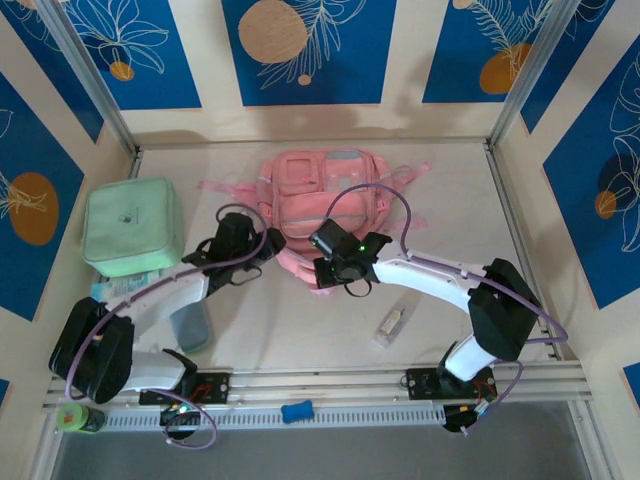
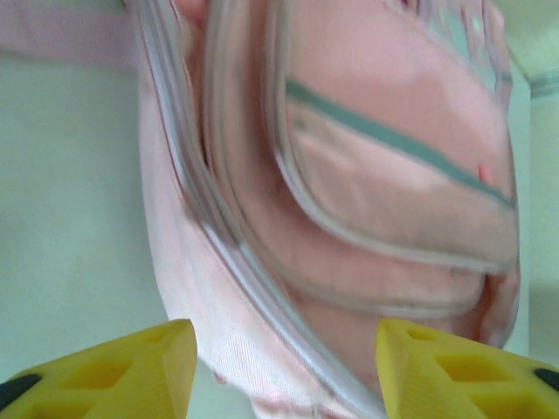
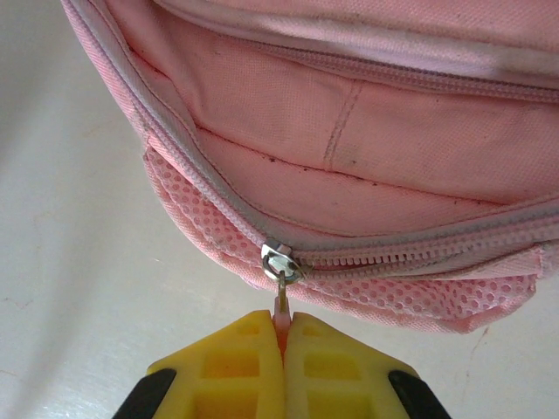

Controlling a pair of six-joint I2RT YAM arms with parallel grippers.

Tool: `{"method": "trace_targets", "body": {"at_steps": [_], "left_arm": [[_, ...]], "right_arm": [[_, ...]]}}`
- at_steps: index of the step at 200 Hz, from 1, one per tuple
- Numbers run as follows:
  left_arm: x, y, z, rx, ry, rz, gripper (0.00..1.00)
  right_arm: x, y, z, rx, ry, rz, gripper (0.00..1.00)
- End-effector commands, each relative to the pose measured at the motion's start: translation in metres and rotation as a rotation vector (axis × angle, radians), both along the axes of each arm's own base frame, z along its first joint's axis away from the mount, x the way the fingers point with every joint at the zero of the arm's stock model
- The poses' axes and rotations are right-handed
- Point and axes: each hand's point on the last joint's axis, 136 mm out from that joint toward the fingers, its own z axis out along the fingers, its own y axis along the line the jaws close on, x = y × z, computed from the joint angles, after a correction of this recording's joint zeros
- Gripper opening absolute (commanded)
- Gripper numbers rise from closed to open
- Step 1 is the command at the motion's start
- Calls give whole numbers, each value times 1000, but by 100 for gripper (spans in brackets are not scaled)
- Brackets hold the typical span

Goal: Pack the student bag

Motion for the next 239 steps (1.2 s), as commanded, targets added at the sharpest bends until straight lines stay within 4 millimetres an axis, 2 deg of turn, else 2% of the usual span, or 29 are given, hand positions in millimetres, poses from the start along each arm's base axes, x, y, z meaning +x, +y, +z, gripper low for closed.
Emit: {"method": "trace_targets", "body": {"at_steps": [1,20,39,54,91,124,142,159,171,208,239], "left_arm": [[0,-8,6,-51,1,81,57],[0,-28,7,-96,7,99,60],[1,-43,-6,-137,46,134,62],[2,-50,-18,-166,66,170,62],[10,-60,-23,-131,34,211,59],[12,-52,-26,-46,14,223,39],[11,-47,-27,-11,9,230,22],[11,-42,-28,13,-9,229,12],[12,-39,-25,32,-21,225,0],[17,-28,-12,88,-55,177,0],[18,-1,-3,153,-68,161,0]], "right_arm": [[-6,2,0,1,12,12,0],[-6,1,-2,-8,11,9,0],[-5,1,-3,-7,10,4,0],[-3,2,-3,-8,3,6,0],[0,2,-3,-10,-8,3,0],[4,-8,-3,-64,-21,-34,0],[3,-11,-3,-71,-18,-36,0],[1,-15,-4,-77,-7,-35,0],[-2,-18,-4,-80,-5,-39,0],[-8,-43,-9,-134,8,-67,0],[-13,-71,-12,-188,15,-95,0]]}}
